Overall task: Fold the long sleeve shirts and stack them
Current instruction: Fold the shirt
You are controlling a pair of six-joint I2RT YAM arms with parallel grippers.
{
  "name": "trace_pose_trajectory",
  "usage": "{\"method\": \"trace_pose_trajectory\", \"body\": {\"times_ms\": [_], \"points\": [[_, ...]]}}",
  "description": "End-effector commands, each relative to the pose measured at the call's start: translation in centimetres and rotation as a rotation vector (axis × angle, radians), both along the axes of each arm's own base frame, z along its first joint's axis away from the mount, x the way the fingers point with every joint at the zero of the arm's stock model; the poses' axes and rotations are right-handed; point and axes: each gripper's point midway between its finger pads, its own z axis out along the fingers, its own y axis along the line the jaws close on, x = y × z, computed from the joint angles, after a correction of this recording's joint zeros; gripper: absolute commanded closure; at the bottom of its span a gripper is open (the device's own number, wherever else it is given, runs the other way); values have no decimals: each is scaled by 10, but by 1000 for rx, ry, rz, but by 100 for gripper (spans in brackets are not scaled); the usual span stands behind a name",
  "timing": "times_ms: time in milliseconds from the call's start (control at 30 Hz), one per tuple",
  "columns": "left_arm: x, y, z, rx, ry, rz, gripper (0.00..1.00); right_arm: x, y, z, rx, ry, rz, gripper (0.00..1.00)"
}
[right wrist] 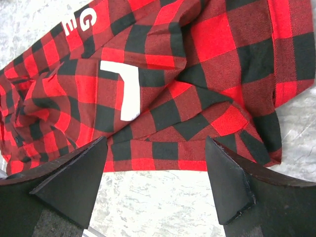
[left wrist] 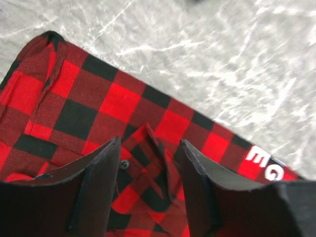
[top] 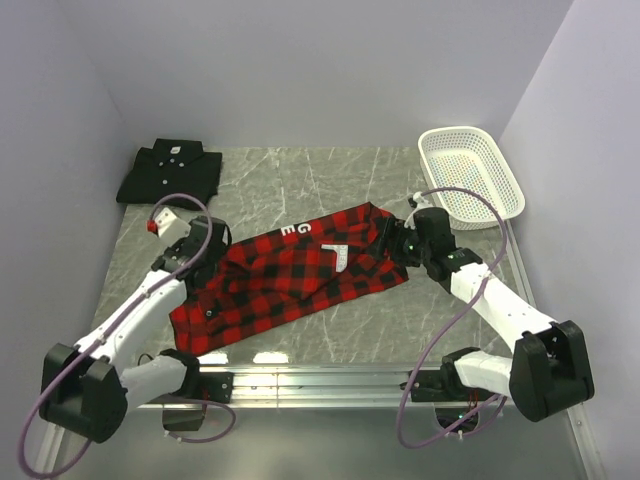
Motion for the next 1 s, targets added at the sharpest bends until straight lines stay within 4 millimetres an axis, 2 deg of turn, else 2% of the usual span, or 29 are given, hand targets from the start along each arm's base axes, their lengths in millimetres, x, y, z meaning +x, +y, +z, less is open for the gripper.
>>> {"method": "trace_pose_trajectory", "body": {"times_ms": [0, 33, 67, 100, 133, 167, 300, 533, 667, 700, 767, 800, 900, 967], "points": [[20, -15, 1, -30, 42, -143, 44, 10, 8, 19, 16, -68, 27, 14], [22, -17, -2, -39, 63, -146, 45, 10, 8, 18, 18, -70, 28, 14], [24, -21, -15, -46, 117, -152, 44, 10, 8, 17, 18, -67, 27, 14], [29, -28, -13, -83, 125, -157, 44, 10, 8, 16, 17, -63, 27, 14], [28, -31, -19, -97, 158, -157, 43, 9, 8, 15, 16, -62, 27, 14], [28, -34, -31, -106, 202, -153, 43, 9, 8, 15, 15, -60, 26, 14], [35, -49, -54, -179, 245, -153, 45, 8, 6, 14, 7, -66, 23, 14], [40, -50, -81, -186, 326, -99, 49, 7, 5, 9, 4, -61, 14, 14], [37, -46, -88, -175, 346, -68, 55, 7, 3, 10, 2, -71, 5, 14], [35, -44, -90, -175, 348, -54, 58, 8, 3, 9, 1, -70, 4, 14], [35, -39, -89, -161, 341, -36, 72, 8, 2, 9, 1, -68, 4, 14], [36, -37, -87, -153, 336, -32, 77, 8, 4, 8, 3, -66, 7, 14], [35, -28, -76, -120, 301, -3, 80, 8, 3, 8, 7, -69, 5, 14], [33, -21, -63, -107, 258, 14, 82, 8, 4, 9, 9, -71, 6, 14]]}}
